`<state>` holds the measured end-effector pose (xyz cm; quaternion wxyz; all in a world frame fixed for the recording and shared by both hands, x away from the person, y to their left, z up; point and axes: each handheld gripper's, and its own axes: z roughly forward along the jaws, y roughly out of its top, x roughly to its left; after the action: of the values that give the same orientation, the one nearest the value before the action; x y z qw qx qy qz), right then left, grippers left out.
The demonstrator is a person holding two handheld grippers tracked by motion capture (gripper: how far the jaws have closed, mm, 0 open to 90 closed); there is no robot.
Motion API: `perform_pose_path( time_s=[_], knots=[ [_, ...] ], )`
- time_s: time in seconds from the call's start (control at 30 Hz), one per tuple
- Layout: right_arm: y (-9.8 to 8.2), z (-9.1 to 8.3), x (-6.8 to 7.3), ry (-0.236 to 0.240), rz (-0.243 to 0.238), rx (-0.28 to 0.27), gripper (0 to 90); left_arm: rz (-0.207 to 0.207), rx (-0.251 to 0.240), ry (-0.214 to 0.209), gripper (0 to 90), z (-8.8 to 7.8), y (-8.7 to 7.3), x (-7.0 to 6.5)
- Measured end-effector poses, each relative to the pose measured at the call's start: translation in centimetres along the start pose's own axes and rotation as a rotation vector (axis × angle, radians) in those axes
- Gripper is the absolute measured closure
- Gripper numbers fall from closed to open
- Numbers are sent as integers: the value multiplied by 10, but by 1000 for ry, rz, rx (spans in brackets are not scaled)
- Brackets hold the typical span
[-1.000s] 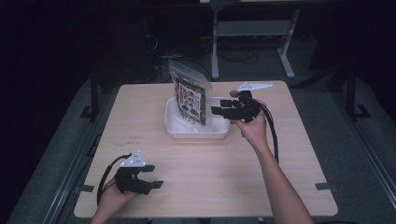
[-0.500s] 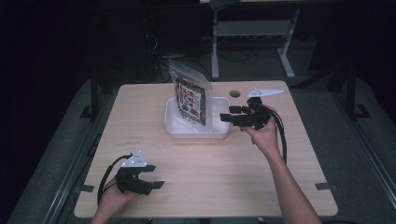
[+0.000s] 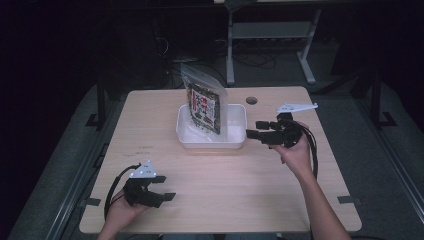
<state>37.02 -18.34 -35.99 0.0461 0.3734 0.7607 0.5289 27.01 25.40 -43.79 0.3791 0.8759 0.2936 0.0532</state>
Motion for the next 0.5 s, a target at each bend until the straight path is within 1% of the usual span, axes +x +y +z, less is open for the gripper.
perform_pose_path(
  time_s=[0.37,0.5],
  knots=[
    [-19,-18,-3,-10,31,0,332,0,0,2,270,2,1,-1],
    [-24,-24,-4,-16,32,1,327,4,4,3,269,2,2,-2]
  ],
)
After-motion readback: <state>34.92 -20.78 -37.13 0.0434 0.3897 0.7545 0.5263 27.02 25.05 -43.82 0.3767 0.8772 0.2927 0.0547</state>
